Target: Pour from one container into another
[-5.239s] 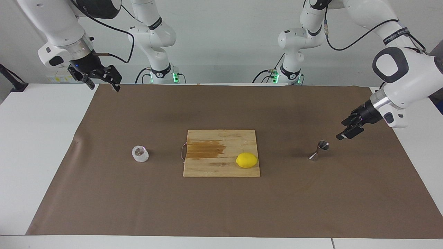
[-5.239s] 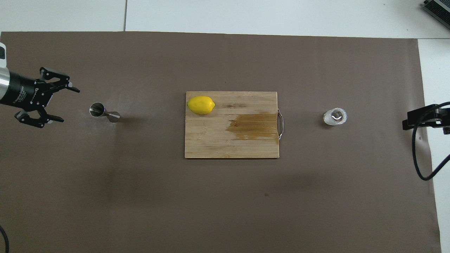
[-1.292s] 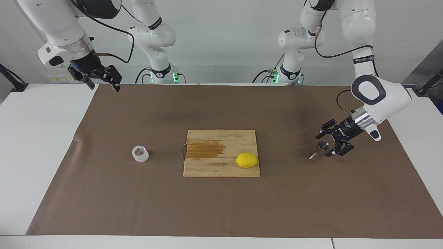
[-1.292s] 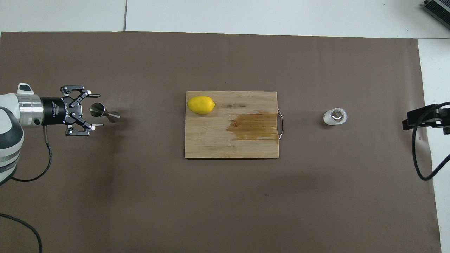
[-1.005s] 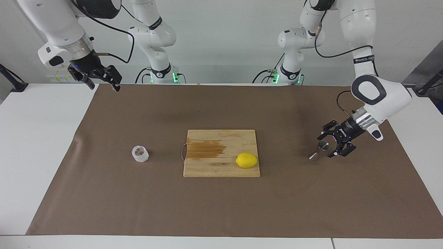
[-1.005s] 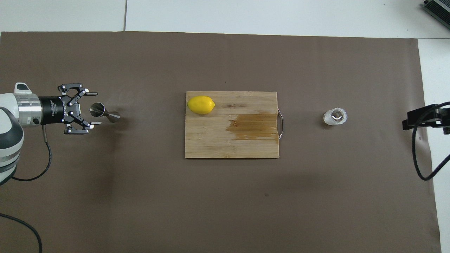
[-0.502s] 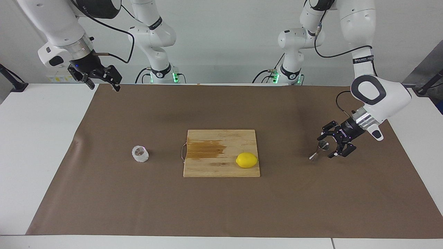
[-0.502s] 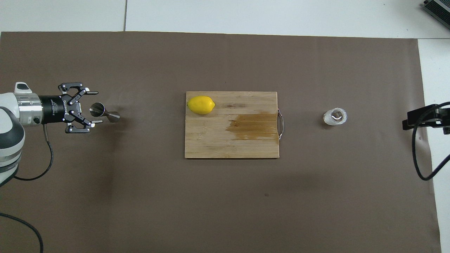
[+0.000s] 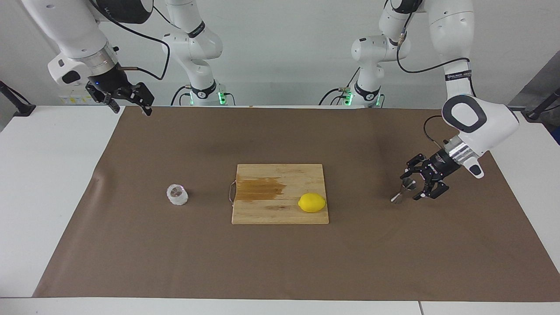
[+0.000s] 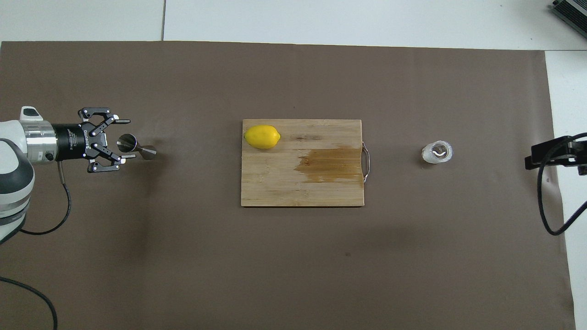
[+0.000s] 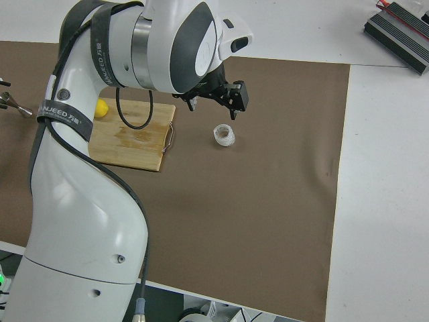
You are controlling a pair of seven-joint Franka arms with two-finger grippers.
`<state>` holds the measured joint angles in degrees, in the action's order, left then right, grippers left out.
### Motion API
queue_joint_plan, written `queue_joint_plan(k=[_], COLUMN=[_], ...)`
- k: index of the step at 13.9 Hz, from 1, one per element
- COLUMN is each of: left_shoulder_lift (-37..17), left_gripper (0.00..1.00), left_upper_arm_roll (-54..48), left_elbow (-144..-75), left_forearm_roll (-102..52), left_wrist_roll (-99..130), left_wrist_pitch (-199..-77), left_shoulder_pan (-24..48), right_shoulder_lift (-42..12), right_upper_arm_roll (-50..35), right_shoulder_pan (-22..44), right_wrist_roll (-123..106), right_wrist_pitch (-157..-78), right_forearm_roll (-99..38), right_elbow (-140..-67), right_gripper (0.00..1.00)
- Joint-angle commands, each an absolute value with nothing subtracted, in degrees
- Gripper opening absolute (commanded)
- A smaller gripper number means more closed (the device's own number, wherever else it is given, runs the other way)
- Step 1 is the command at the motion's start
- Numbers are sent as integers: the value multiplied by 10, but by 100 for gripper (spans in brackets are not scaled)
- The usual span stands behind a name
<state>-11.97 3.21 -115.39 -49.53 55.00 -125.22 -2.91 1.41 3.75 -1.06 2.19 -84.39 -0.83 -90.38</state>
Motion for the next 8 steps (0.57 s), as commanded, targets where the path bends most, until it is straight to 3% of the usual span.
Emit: queue_joint_plan(k=[1, 8], left_shoulder_lift=[-120, -122], left_gripper=[87, 83], left_upper_arm_roll=[39, 39], left_elbow=[-1158, -1158], left_forearm_roll=[-505, -504], left_wrist_roll=[555, 551], left_wrist_pitch=[-1264, -1267], left_shoulder_pan=[-21, -22], right_shoulder_lift=[22, 22], right_upper_arm_roll=[41, 41], right_shoulder_pan=[-9, -8], right_wrist_roll=[17, 17], right_wrist_pitch=[-838, -838], right_forearm_roll=[-11, -11], right_elbow=[-910, -910], right_gripper=[100, 100])
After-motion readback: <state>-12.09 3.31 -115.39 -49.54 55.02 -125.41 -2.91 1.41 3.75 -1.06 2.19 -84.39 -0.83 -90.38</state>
